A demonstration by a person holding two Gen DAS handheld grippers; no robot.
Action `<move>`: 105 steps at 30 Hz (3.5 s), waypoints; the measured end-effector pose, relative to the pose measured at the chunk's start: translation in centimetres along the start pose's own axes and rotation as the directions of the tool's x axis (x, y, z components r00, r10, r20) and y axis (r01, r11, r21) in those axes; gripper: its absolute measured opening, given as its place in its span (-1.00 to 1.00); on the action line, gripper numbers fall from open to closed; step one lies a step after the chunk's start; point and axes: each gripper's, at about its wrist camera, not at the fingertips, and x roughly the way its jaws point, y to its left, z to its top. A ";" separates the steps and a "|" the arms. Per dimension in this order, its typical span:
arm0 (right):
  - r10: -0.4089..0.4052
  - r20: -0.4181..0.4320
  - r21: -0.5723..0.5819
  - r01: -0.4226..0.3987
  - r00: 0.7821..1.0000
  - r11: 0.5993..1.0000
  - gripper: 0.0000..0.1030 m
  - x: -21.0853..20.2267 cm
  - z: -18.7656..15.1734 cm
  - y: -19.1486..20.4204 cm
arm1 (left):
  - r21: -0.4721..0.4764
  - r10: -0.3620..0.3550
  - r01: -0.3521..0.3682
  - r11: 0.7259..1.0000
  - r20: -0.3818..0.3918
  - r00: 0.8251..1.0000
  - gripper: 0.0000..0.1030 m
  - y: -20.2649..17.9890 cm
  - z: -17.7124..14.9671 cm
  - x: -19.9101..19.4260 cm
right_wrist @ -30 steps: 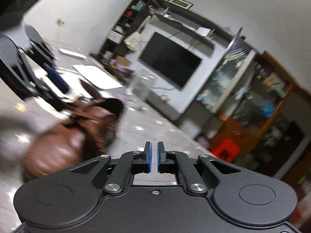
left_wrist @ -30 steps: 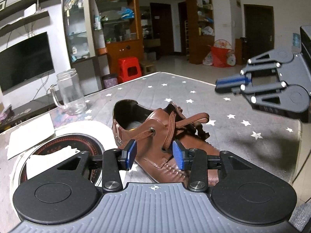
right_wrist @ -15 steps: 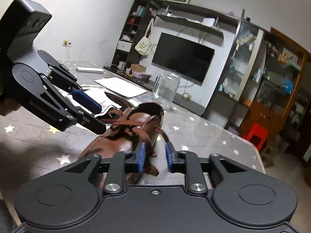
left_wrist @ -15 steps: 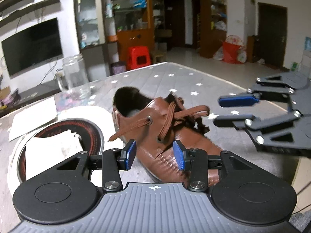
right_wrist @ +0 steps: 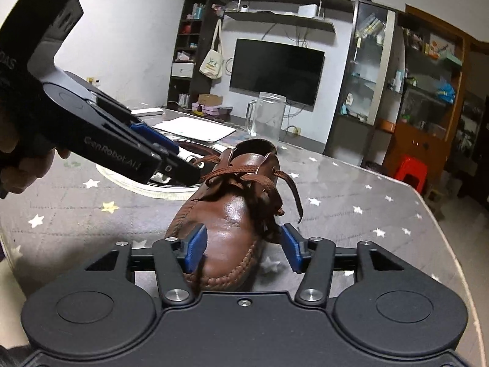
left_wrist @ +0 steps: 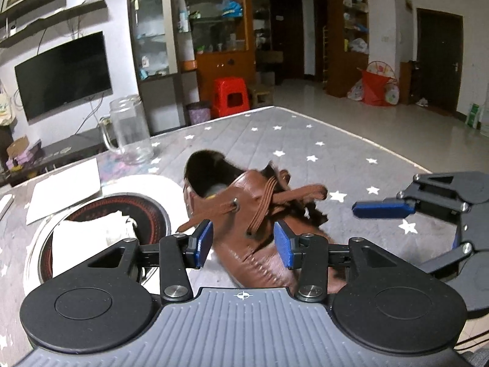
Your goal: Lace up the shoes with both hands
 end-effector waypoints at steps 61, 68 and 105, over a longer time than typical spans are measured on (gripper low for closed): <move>-0.148 -0.154 0.213 0.179 0.977 0.961 1.00 4.7 -3.7 -7.9 | 0.382 -0.085 0.091 0.920 -0.034 0.996 -0.91 -1.9 2.9 7.8; -0.120 -0.082 0.207 0.134 0.989 0.969 1.00 3.1 -1.5 -6.6 | 0.394 -0.083 0.094 0.914 -0.044 0.996 -0.91 -1.9 3.2 7.8; 0.004 -0.092 0.145 0.010 0.996 0.989 1.00 4.4 0.1 -1.4 | -0.073 0.246 -0.245 0.967 0.016 0.969 -0.94 0.1 -2.4 0.4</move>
